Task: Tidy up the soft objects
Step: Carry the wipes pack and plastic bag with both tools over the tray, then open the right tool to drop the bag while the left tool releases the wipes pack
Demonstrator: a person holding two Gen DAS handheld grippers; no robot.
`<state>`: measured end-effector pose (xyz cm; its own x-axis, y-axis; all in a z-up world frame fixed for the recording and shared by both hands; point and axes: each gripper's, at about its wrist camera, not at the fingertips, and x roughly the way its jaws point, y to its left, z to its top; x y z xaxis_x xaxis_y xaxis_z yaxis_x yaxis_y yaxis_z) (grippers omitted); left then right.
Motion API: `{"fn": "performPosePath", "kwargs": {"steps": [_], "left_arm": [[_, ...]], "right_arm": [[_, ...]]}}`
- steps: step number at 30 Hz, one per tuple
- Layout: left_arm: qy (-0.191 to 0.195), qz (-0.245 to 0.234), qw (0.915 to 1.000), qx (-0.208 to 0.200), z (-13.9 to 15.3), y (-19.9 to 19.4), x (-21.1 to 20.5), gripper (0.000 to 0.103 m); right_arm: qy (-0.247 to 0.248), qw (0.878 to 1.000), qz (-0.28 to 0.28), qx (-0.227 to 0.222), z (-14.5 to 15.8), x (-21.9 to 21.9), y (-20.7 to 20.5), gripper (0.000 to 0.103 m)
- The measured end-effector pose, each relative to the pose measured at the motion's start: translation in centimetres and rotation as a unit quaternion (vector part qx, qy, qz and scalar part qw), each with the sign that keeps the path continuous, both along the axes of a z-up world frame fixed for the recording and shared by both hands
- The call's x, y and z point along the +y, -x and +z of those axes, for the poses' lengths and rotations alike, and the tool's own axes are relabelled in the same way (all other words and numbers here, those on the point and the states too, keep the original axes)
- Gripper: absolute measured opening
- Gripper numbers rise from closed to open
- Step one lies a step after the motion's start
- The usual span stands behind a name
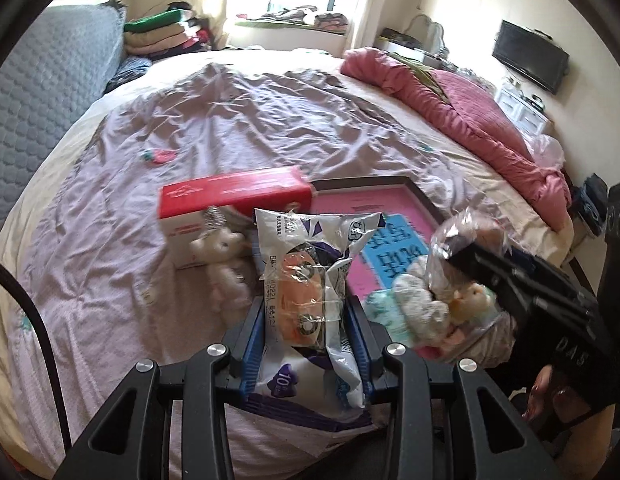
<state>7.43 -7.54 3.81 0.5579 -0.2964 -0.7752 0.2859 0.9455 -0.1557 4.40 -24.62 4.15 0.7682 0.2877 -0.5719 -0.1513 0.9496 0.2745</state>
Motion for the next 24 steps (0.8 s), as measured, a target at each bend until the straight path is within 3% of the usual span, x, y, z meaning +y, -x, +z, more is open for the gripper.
{"fn": "performPosePath", "kwargs": {"steps": [11, 24], "left_arm": [[-0.016, -0.045, 0.9988, 0.015, -1.2, -0.9, -5.8, 0.039], [-0.037, -0.071, 0.996, 0.039, -4.2, -3.3, -10.2, 0.039]], "right_arm": [[-0.008, 0.998, -0.065, -0.013, 0.5, -6.1, 1.3, 0.062], [-0.012, 0.992, -0.125, -0.01, -1.8, -11.2, 1.1, 0.062]]}}
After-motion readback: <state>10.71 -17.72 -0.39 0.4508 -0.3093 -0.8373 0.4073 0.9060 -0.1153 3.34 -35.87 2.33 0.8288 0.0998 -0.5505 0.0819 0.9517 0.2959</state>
